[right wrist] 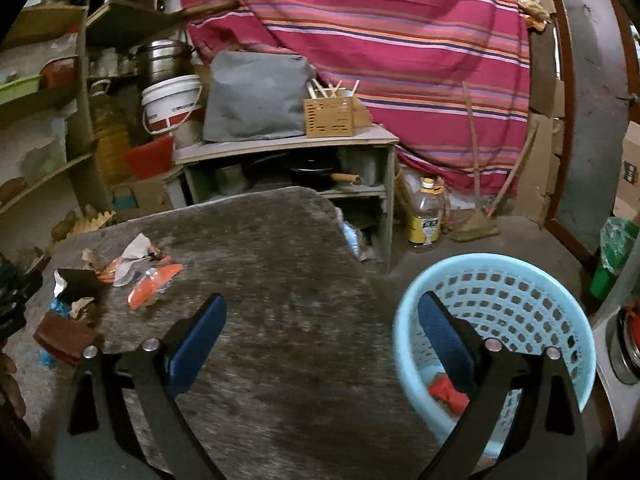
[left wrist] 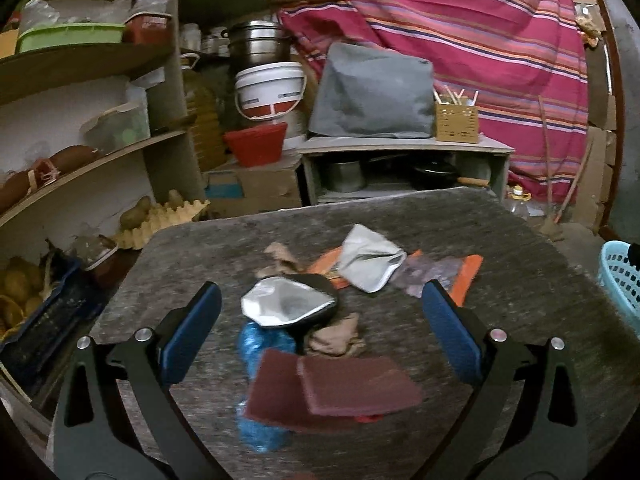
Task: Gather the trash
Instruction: 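Grasp the clear bag with orange strip with the right tool while the left grasps the silver foil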
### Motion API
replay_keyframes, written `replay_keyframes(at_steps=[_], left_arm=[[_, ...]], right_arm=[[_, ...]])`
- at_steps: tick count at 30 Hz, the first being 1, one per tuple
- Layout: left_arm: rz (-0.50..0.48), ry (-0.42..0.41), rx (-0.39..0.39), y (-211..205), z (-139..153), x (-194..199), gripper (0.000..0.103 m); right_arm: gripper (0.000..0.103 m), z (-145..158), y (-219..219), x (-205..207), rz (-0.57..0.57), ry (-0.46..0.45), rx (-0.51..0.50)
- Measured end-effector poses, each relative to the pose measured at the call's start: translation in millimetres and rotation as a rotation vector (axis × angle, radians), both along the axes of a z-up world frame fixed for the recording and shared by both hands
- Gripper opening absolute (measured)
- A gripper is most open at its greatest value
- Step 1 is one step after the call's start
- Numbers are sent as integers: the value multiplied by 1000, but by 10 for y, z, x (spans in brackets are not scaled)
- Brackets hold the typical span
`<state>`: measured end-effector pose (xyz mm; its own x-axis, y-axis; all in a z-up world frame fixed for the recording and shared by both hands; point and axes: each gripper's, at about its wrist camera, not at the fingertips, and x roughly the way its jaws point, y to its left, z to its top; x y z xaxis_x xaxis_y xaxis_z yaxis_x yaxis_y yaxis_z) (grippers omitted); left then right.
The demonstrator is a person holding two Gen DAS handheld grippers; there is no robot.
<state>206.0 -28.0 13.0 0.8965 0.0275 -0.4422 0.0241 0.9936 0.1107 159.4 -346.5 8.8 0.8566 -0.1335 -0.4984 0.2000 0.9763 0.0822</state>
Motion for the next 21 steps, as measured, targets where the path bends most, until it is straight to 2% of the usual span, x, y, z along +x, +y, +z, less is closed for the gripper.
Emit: replay_keyframes(at_steps=[11, 16, 18, 21], left_arm=[[47, -8, -22, 403, 36, -43, 97], [67, 2, -40, 639, 15, -54, 97], [73, 10, -48, 734, -3, -59, 97], [87, 13, -42, 831, -28, -65, 97]], right_arm=[[95, 28, 289, 118, 45, -5, 38], [95, 8, 452, 151, 37, 8, -17], [99, -14, 499, 147, 36, 11, -26], [99, -37, 542, 144, 34, 18, -27]])
